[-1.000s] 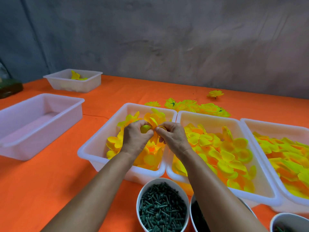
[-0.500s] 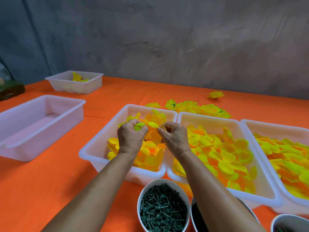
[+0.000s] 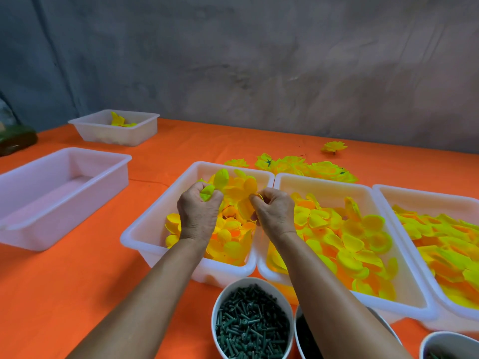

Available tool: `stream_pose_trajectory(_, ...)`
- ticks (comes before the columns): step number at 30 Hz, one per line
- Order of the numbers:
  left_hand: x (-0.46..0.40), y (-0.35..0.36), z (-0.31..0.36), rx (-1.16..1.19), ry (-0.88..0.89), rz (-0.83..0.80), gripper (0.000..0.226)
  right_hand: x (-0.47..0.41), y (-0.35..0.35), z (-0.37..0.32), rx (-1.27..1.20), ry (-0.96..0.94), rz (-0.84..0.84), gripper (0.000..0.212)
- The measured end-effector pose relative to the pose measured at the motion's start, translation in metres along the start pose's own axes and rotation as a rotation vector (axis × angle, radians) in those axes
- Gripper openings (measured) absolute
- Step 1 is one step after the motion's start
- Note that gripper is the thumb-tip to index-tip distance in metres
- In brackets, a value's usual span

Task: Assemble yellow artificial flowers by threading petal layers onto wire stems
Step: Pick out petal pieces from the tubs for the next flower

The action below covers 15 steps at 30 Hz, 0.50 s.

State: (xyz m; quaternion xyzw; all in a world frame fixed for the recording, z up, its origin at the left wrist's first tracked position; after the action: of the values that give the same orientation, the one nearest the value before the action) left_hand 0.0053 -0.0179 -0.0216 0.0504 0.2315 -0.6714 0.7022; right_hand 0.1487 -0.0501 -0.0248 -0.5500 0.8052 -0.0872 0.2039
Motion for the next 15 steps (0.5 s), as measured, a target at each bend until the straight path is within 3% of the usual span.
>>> stream_pose_trajectory(9,-0.002,0.001,-0.006,0.194,-0.089,-0.030,0.020,0.001,-0.002,0.000,-0.098,0.034,-0.013,0.031)
stream_pose_trajectory(15,-0.003,0.000,-0.011,0.259,-0.105,-0.028,0.002,0.001,-0.003,0.000,-0.154,0.074,0.007,0.027)
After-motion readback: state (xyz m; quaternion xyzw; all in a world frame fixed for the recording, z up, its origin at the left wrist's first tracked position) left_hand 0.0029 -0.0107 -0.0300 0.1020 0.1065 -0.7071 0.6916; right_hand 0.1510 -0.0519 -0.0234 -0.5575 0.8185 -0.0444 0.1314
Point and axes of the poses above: each hand's wrist, its own x-axis away from the middle knuckle, its own y-axis out of the palm, z = x × y, the point moved 2 cm from there along -x, towards the middle knuckle, and after that the axes turned 12 degrees about -z, right-handed, at the moved point
